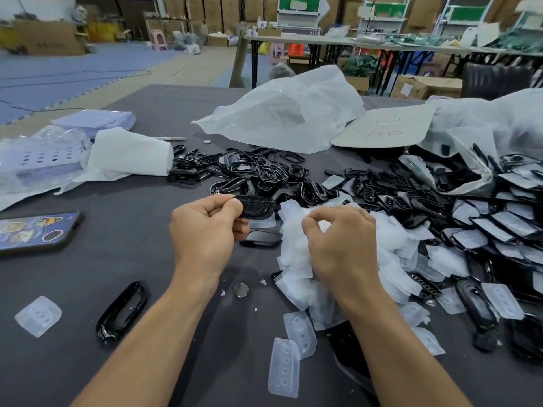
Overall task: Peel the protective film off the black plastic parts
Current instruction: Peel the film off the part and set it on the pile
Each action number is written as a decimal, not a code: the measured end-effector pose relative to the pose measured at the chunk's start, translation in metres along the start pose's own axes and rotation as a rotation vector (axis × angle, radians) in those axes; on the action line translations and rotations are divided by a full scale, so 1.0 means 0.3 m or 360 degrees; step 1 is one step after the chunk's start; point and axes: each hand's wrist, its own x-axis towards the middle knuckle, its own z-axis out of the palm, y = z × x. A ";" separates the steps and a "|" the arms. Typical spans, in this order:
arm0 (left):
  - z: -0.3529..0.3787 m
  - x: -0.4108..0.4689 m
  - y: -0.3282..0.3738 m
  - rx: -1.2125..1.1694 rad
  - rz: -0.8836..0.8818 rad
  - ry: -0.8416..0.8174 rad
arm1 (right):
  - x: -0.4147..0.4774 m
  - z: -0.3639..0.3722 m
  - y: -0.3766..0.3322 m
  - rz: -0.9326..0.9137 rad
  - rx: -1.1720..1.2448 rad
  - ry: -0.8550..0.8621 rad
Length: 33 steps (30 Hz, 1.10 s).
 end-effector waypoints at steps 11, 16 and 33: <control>0.007 -0.023 0.010 -0.0129 -0.0007 -0.0121 | 0.007 -0.025 -0.031 0.0279 0.0681 0.0105; -0.012 -0.032 0.028 -0.0269 -0.0109 -0.0805 | 0.019 -0.026 -0.027 0.0357 0.0967 -0.0023; 0.000 -0.014 0.027 -0.0572 -0.0435 -0.0203 | 0.017 -0.067 0.005 0.0342 0.0539 -0.0047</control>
